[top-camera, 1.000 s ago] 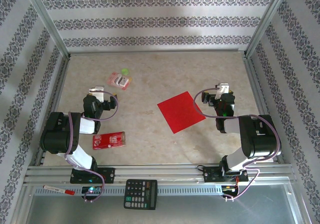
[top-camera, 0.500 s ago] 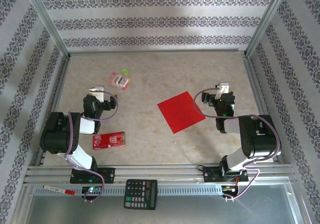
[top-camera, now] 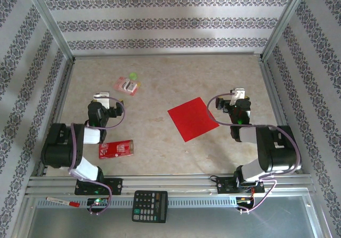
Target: Fold a paper plane with a square sheet of paper (pick it up from the middle)
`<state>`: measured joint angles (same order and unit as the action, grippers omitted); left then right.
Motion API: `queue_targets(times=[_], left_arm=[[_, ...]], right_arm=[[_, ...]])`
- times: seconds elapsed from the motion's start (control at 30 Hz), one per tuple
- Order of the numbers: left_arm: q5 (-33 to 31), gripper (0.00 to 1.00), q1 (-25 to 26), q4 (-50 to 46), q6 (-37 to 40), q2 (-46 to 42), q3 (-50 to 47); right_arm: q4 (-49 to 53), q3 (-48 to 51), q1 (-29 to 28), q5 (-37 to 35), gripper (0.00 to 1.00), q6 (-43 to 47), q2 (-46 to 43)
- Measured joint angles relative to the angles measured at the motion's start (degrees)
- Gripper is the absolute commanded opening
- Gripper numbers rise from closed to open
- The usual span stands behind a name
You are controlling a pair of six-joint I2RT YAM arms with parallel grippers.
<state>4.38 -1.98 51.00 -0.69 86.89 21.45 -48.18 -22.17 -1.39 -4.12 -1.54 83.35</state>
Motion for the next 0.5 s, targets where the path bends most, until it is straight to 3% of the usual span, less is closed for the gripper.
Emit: queue_targets(times=[0.17, 0.27, 0.37, 0.5], left_arm=[[-8.4, 1.0, -0.3, -13.9, -7.8, -16.1, 2.8], [-9.0, 1.0, -0.9, -21.4, -14.7, -23.3, 5.9], [-3.5, 1.0, -1.1, -27.4, -22.7, -26.2, 8.6], [8.2, 1.0, -0.3, -34.4, -32.0, -23.3, 12.3]], right_arm=[[10.0, -0.2, 1.1, -6.4, 0.98, -6.9, -18.6], [20.6, -2.3, 4.4, -9.4, 0.98, -15.7, -29.1], [30.7, -5.3, 6.2, -7.7, 0.93, -24.0, -34.8], [46.4, -13.9, 0.3, 0.6, 0.88, -27.9, -28.7]])
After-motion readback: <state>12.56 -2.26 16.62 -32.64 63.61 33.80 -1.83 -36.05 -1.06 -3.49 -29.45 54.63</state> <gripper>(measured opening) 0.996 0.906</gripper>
